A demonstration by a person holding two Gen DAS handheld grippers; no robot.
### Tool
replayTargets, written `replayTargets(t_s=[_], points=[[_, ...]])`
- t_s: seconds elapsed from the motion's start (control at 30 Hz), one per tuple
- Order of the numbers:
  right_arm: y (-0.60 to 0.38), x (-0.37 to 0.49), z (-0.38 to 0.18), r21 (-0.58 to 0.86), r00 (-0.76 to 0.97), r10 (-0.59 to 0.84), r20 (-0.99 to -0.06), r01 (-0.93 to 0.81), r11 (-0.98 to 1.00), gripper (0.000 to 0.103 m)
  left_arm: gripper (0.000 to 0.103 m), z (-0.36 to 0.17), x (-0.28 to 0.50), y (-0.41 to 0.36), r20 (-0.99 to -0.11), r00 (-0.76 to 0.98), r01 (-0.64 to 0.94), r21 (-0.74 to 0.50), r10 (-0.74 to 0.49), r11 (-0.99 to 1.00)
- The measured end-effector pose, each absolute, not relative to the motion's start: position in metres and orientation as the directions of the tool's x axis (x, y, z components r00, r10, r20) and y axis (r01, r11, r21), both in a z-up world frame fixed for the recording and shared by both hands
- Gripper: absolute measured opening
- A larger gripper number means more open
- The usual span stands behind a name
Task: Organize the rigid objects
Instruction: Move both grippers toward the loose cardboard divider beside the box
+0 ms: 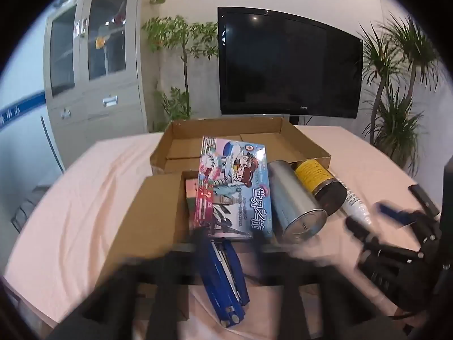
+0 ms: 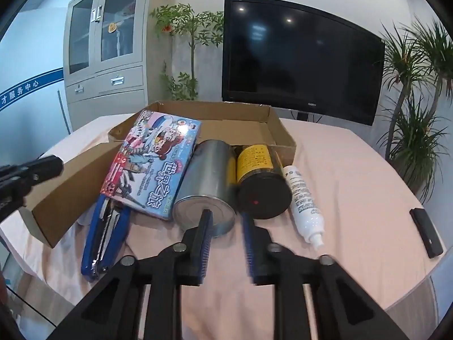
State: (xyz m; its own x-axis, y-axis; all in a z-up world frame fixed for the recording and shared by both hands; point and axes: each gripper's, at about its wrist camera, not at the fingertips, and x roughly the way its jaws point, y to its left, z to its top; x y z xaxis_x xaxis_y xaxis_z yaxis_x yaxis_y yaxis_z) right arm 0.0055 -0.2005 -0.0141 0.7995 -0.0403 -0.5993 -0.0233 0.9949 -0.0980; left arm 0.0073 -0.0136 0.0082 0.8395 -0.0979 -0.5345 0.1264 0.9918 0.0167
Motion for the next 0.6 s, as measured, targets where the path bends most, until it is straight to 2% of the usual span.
replayTargets(t_s=[0.03, 0.07, 0.17, 0.3, 0.6], points=[[-0.205, 0.007, -0.012, -0.085, 0.810, -0.044, -0.585, -0.008, 0.996, 0.103, 0.101, 0.009, 0.005, -0.014, -0.514, 0.853, 0.109, 0.018, -0.084, 0.994], [-0.203, 0.009, -0.017, -0.083, 0.815, -0.054, -0.578, 0.007, 0.997, 0.103, 0.102, 0.010, 0.003, -0.013, -0.480, 0.873, 0.102, 0.012, -0.084, 0.995], [-0.208, 0.021, -0.025, -0.080, 0.797, -0.054, -0.602, 0.007, 0.997, 0.103, 0.102, 0.006, 0.011, -0.019, -0.516, 0.854, 0.104, 0.047, -0.065, 0.993], [-0.213, 0.021, -0.028, -0.065, 0.779, -0.053, -0.625, 0.016, 0.998, 0.103, 0.102, 0.001, 0.019, -0.016, -0.542, 0.837, 0.089, 0.007, -0.071, 0.996], [-0.218, 0.027, -0.039, -0.074, 0.749, -0.048, -0.661, -0.001, 0.997, 0.103, 0.102, -0.011, 0.025, -0.014, -0.592, 0.803, 0.093, 0.017, -0.065, 0.996]])
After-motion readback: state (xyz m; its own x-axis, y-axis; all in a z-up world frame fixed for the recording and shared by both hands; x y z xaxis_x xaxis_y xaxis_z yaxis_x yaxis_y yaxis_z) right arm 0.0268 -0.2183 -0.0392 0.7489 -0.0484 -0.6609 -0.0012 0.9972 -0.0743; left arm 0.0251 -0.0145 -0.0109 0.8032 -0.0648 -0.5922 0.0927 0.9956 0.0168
